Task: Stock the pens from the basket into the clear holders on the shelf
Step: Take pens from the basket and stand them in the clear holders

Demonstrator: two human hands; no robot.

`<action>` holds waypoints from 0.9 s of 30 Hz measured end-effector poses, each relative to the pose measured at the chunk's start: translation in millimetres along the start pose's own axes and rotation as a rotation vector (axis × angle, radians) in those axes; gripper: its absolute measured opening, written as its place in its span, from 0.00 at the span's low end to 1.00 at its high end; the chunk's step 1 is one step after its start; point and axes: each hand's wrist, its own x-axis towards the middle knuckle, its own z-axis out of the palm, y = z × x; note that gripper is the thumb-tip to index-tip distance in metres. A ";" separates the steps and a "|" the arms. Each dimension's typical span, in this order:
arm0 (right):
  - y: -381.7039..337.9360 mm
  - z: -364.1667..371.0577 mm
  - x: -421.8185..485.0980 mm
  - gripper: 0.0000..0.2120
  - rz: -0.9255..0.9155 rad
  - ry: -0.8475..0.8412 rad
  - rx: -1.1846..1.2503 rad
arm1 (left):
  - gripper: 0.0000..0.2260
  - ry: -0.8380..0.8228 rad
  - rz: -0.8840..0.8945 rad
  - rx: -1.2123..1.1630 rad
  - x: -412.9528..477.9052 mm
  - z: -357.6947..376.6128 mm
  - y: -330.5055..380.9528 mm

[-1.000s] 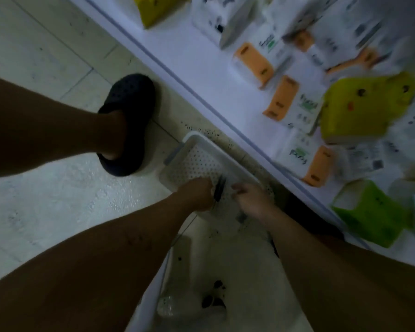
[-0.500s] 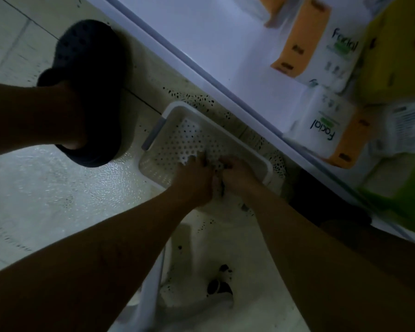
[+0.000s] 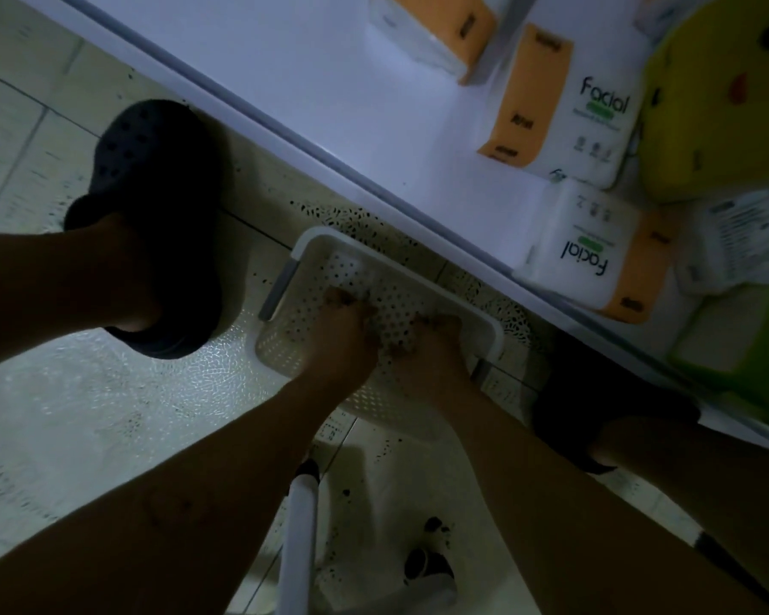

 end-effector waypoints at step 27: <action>-42.0 -25.6 -57.9 0.09 -0.037 0.121 0.317 | 0.13 -0.226 -0.179 -0.431 -21.9 -37.2 15.9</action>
